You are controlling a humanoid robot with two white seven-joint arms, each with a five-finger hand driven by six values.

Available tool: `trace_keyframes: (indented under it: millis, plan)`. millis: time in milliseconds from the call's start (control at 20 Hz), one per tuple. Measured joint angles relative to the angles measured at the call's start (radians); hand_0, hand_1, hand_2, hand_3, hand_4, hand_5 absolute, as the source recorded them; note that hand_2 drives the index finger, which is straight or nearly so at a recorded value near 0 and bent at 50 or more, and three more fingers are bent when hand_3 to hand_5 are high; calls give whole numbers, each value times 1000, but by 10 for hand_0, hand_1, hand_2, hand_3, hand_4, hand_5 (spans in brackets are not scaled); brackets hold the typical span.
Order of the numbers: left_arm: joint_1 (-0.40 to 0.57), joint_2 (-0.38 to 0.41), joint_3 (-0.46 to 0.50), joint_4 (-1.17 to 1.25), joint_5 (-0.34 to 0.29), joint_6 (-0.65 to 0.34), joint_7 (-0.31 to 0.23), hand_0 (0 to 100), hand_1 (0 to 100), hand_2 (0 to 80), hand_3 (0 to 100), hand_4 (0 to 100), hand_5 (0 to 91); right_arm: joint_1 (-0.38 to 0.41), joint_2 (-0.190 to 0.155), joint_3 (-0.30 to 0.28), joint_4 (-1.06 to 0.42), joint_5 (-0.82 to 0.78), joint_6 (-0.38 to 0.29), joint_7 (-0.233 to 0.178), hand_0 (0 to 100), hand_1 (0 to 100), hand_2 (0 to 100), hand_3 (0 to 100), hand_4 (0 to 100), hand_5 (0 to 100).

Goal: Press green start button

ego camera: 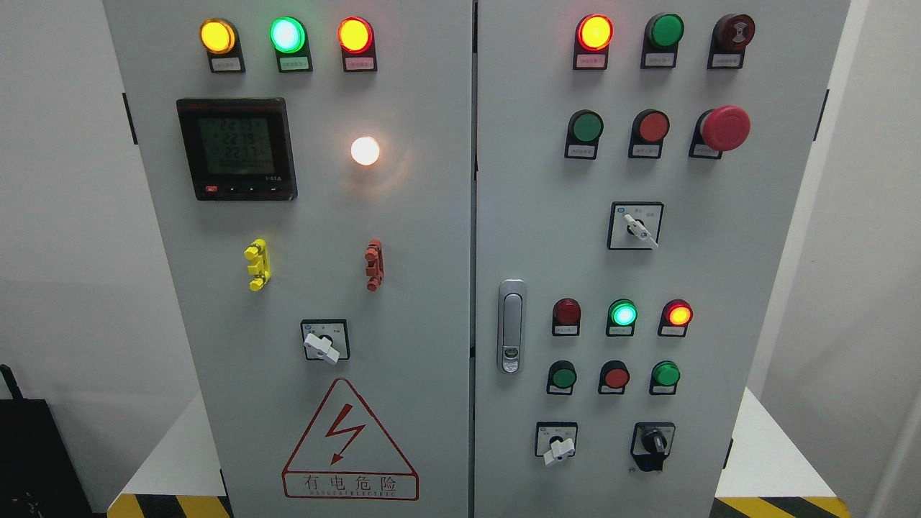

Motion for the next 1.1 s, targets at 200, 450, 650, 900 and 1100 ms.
trace_keyframes:
  millis: [200,450,650,900,1100]
  plan:
    - [0,0,0,0,0,0,0,120,556,0,0,0,0,-11,0,-12,-2,30,-15,3,157,216,0,34,0,0]
    - [0,0,0,0,0,0,0,120,556,0,0,0,0,-31,0,-34,-15,67,-32,-3,210,269,0,201,226,34]
    - [0,0,0,0,0,0,0,120,556,0,0,0,0,-47,0,-53,-28,124,-43,-6,228,307,0,406,367,253]
    - [0,0,0,0,0,0,0,120,556,0,0,0,0,-76,-1,-70,-40,245,-74,-6,285,320,0,591,588,531]
    - [0,0,0,0,0,0,0,120,556,0,0,0,0,-105,-2,-88,-46,363,-101,-6,321,327,0,655,669,692]
